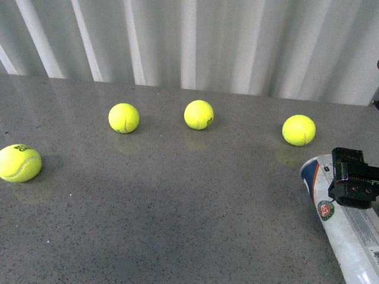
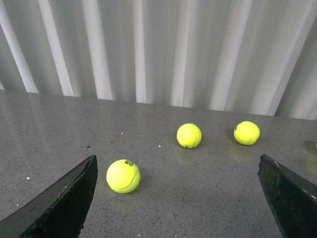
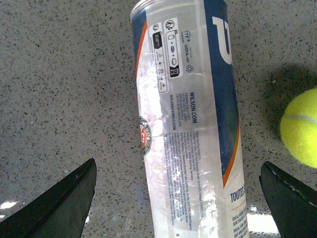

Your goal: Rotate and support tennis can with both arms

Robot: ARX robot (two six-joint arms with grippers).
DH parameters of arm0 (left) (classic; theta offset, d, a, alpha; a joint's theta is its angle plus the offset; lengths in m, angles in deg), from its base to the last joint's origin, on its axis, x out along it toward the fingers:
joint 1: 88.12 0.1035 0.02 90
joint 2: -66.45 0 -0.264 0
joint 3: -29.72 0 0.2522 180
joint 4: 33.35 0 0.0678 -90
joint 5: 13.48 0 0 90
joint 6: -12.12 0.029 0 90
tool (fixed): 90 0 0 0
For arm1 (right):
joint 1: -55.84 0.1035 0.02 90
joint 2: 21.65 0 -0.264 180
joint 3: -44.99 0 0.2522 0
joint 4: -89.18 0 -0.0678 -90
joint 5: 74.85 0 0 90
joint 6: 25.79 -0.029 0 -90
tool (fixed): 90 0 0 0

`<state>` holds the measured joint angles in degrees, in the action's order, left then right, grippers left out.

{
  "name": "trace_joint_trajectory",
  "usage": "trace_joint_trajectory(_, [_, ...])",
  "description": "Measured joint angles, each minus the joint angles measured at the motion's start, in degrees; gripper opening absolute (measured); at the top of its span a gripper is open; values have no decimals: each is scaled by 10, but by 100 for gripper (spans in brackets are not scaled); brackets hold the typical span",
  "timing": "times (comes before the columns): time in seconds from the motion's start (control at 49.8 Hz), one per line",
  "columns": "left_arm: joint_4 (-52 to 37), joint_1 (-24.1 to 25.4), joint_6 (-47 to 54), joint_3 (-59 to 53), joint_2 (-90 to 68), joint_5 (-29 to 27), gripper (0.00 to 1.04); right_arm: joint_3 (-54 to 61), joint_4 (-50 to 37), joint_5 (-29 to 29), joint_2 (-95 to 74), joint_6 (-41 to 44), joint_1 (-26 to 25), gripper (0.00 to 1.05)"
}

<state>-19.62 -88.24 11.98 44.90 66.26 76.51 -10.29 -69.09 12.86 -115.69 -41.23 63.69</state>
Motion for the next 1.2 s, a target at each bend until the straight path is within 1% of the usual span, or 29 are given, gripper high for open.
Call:
trace_joint_trajectory(0.381, [0,0,0,0,0,0,98,-20,-10,11,-70,-1,-38,98])
trace_joint_trajectory(0.542, [0,0,0,0,0,0,98,-51,-16,40,-121,-12,-38,98])
trace_joint_trajectory(0.823, [0,0,0,0,0,0,98,-113,-18,56,-202,-19,-23,98])
trace_joint_trajectory(0.863, [0,0,0,0,0,0,98,-117,-19,57,-207,-20,-21,95])
trace_joint_trajectory(0.883, [0,0,0,0,0,0,98,-120,-20,60,-209,-18,-19,89])
trace_joint_trajectory(0.923, [0,0,0,0,0,0,98,-122,-23,63,-209,-16,-15,83])
trace_joint_trajectory(1.024, [0,0,0,0,0,0,98,-122,-35,74,-201,1,-6,72])
trace_joint_trajectory(1.084, [0,0,0,0,0,0,98,-121,-45,84,-185,27,7,64])
trace_joint_trajectory(1.124, [0,0,0,0,0,0,98,-120,-54,97,-164,66,21,58])
trace_joint_trajectory(1.164, [0,0,0,0,0,0,98,-121,-55,109,-150,87,30,54])
trace_joint_trajectory(1.204, [0,0,0,0,0,0,98,-128,-54,123,-131,127,45,50])
